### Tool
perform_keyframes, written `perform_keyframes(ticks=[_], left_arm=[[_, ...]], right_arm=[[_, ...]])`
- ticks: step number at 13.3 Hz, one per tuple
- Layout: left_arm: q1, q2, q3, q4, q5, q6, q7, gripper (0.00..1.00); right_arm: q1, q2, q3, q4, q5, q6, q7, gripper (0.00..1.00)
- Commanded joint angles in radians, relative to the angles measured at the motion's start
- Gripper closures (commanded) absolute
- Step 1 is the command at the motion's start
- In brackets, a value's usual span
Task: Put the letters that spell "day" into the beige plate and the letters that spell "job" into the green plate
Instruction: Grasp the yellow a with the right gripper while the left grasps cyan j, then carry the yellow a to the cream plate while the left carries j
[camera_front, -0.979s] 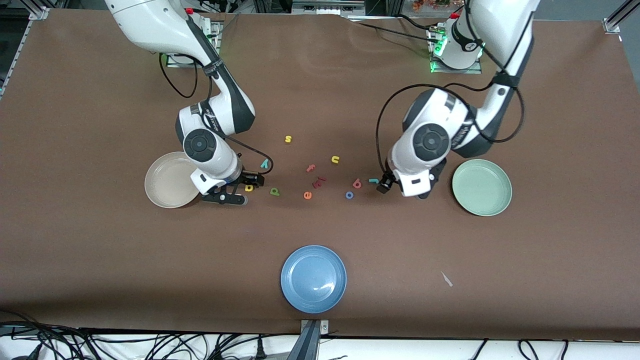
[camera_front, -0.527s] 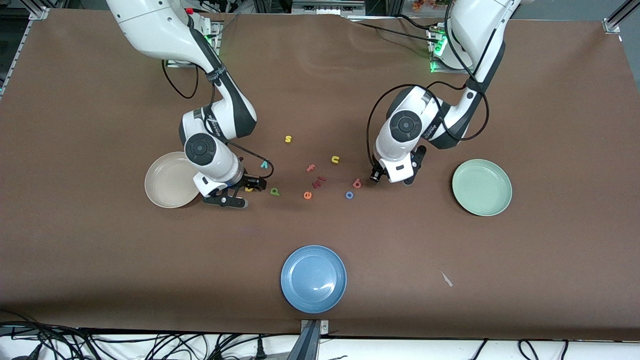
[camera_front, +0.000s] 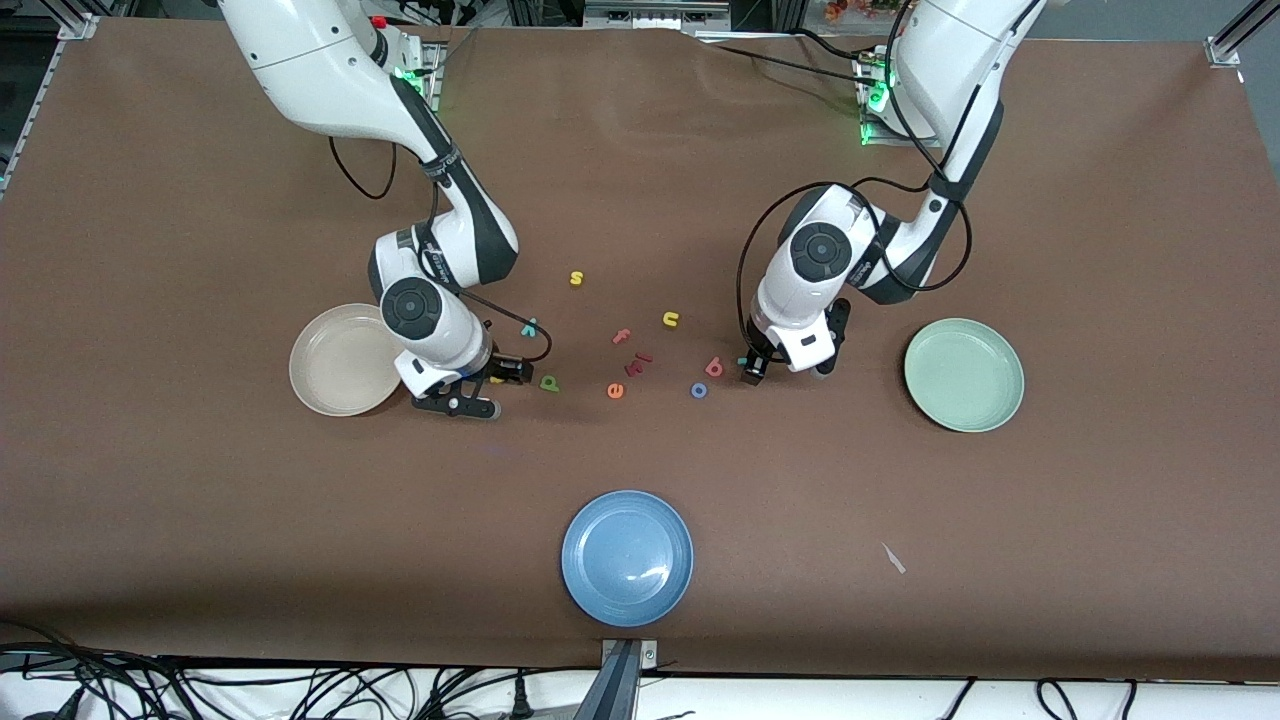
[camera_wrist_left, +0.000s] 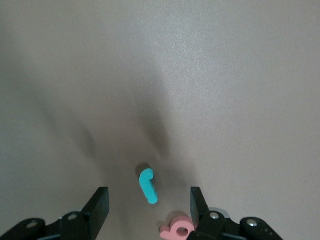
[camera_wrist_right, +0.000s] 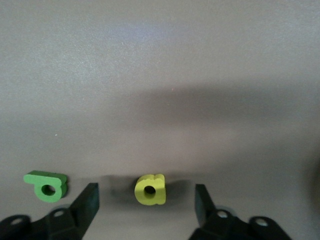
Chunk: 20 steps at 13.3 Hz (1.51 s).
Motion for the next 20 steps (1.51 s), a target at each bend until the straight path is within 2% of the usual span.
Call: perform_keyframes(ticks=[1,6,8,9,14,15,17,20], left_arm=[[-0.001,0.021,0.012,0.010,0.025,0.041,-0.028,0.28],[-0.004,0.053,0.014,0.011,0.025,0.080,-0.029,0.34],[-0.012,0.058,0.014,0.013,0.025,0.081,-0.039,0.40],[-0.010,0.062,0.014,0.016,0.025,0.081,-0.039,0.48],[-0.012,0.082,0.017,0.033,0.054,0.075,-0.039,0.64],[-0.012,0.084,0.017,0.033,0.059,0.073,-0.039,0.72],[-0.012,0.087,0.017,0.033,0.086,0.069,-0.032,0.98],[0.003,0.038,0.012,0.040,0.190,0.014,-0.025,1.00]], right_arm=[[0.003,0.004,0.001,-0.005,0.022,0.010,-0.016,0.26],[0.000,0.011,0.001,-0.003,0.021,0.010,-0.016,0.42],[-0.002,0.011,0.001,-0.003,0.021,0.010,-0.016,0.47],[-0.003,0.011,0.001,-0.003,0.021,0.010,-0.016,0.53],[-0.005,0.011,0.001,-0.002,0.028,0.010,-0.016,0.70],[-0.006,0.012,0.001,0.000,0.036,0.010,-0.016,0.73],[-0.006,0.011,0.001,0.006,0.036,0.006,-0.015,0.80],[-0.006,0.003,0.001,0.020,0.047,-0.014,-0.016,0.83]])
